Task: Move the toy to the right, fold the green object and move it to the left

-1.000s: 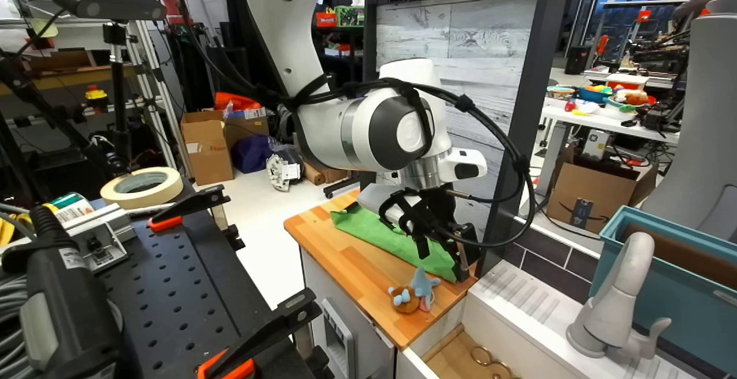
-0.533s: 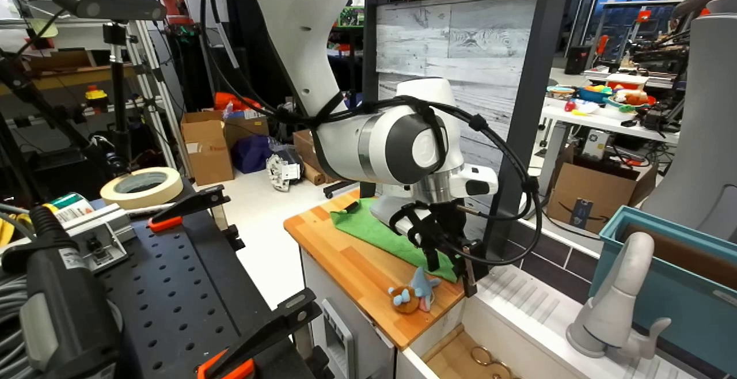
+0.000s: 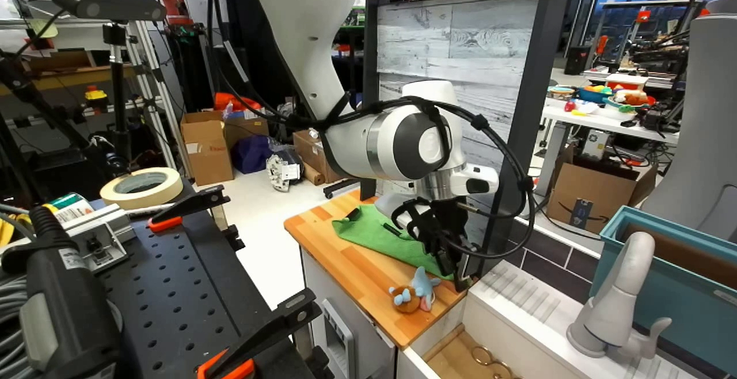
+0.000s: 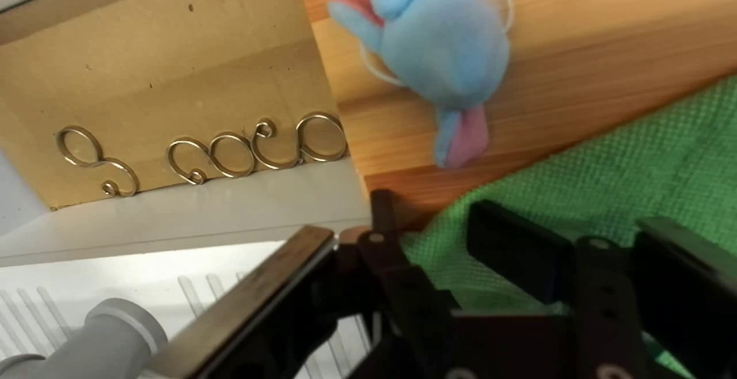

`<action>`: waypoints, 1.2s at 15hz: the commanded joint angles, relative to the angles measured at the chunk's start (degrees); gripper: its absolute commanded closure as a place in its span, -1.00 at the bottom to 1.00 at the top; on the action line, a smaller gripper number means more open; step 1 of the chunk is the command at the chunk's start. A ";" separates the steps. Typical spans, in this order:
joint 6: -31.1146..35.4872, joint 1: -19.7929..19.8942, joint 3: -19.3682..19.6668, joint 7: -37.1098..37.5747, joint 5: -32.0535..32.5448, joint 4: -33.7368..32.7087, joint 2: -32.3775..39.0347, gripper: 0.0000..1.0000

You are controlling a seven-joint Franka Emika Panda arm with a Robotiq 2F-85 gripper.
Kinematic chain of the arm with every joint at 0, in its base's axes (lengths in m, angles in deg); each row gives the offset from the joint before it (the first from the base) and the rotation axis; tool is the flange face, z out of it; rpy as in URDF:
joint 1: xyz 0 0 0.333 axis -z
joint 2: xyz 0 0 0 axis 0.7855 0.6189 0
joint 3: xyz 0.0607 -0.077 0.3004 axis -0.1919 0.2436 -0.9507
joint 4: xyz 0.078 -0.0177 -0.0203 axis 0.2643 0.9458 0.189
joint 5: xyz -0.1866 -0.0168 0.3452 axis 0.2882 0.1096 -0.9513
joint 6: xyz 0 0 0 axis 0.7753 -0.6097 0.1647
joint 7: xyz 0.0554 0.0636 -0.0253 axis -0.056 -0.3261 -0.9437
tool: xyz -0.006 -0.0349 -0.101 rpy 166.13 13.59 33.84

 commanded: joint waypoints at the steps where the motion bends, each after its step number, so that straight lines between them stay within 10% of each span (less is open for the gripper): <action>1: -2.29 0.69 0.19 0.74 -0.89 -4.48 2.63 0.81; 18: 20.29 -14.04 5.24 -0.85 1.30 24.91 -20.85 0.97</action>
